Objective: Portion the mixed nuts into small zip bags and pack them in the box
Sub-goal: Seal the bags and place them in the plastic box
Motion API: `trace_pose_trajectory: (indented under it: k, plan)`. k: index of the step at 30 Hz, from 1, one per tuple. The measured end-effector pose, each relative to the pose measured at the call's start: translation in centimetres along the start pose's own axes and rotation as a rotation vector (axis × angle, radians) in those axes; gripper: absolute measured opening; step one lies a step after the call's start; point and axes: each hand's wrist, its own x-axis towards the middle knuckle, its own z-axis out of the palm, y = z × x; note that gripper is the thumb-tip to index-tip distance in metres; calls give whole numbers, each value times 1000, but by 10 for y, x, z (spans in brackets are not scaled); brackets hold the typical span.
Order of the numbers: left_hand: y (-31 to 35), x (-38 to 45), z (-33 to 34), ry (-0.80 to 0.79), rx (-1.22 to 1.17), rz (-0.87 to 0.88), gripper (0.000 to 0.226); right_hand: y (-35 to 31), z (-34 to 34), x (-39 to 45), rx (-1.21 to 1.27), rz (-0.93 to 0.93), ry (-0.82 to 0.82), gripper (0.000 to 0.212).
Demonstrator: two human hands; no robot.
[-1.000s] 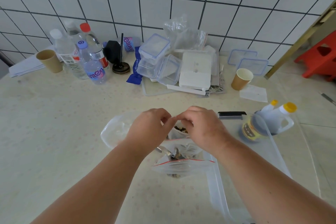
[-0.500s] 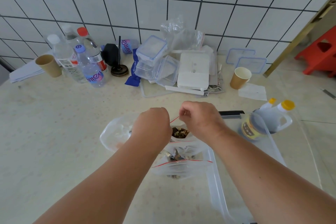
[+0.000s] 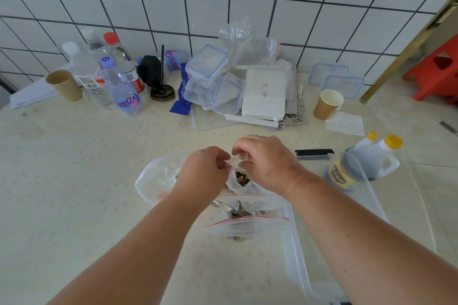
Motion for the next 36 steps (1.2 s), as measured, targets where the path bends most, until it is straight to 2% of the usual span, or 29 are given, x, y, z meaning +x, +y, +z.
trace_pose_trajectory:
  k: [2,4,8,12,17,20,24,27,30,33,36]
  plan:
    - [-2,1,-3,-47,-131,-41,20,1,0,-1,-10,-31,29,23]
    - [-4,1,-5,-88,-234,-58,24,4,1,-1,-9,-36,78,15]
    - [-7,-3,-5,-121,-226,-51,26,8,3,2,8,-7,95,5]
    - [-3,-5,0,-37,-21,-17,20,9,2,4,31,47,21,7]
    - [12,-8,4,108,373,154,21,6,2,6,42,97,-51,9]
    - [17,-3,2,77,387,74,23,7,-1,6,55,84,-36,7]
    - [20,3,-7,-41,187,-70,22,7,-5,3,93,71,-14,2]
    - [19,8,-16,-81,57,-141,31,10,-8,0,75,90,7,16]
    - [15,14,-24,-108,-69,-222,28,16,-15,-4,55,157,-19,30]
    - [11,17,-31,-89,-2,-242,25,24,-25,-10,37,285,-35,30]
    - [12,15,-34,-45,188,-185,22,32,-33,-16,51,430,-17,17]
